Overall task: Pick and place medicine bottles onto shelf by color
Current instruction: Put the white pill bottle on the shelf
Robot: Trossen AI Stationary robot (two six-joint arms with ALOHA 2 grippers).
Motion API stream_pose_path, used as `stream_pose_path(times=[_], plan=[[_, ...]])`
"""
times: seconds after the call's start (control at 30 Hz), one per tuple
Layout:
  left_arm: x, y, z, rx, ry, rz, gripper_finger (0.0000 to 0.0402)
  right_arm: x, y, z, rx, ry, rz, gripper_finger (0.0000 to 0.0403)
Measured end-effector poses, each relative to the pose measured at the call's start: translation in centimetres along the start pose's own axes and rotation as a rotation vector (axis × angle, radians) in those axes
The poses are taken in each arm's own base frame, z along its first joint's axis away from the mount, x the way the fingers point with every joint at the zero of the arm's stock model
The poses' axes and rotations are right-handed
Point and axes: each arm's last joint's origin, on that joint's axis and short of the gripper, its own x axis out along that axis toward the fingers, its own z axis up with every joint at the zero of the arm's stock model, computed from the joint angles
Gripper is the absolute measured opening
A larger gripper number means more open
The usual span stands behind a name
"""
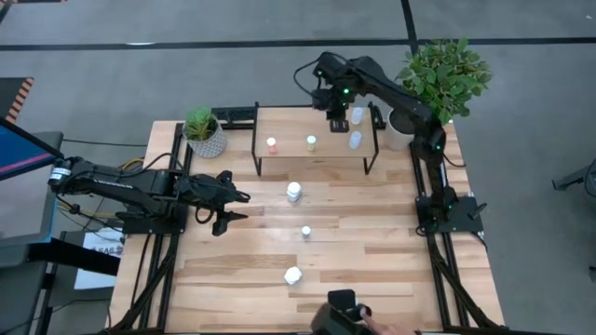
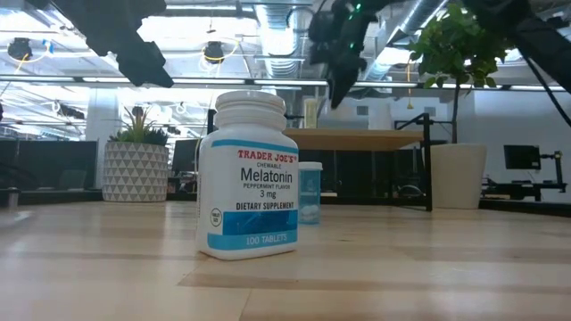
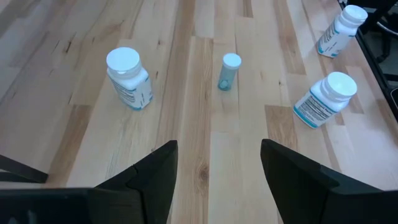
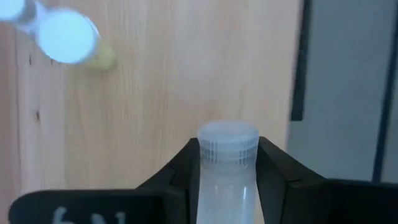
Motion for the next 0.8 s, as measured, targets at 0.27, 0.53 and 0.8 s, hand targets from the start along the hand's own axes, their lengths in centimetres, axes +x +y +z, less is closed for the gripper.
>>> stream_pose_path(times=[0.27,0.53,0.8], plan=[[0.0,0.0,0.0,0.007,0.0,0.0,0.0215,-7.3,1.0,-1.5,0.078,-0.284,0.04,0.0119],[0.0,0.0,0.0,0.01,0.0,0.0,0.0215,-13.6,3.3,-3.1,0.038,-0.568,0.145,0.0115],[0.0,0.0,-0.1,0.01,0.006,0.001,0.0215,-16.0,4.8,-3.2,0.02,-0.73,0.28,0.0114]])
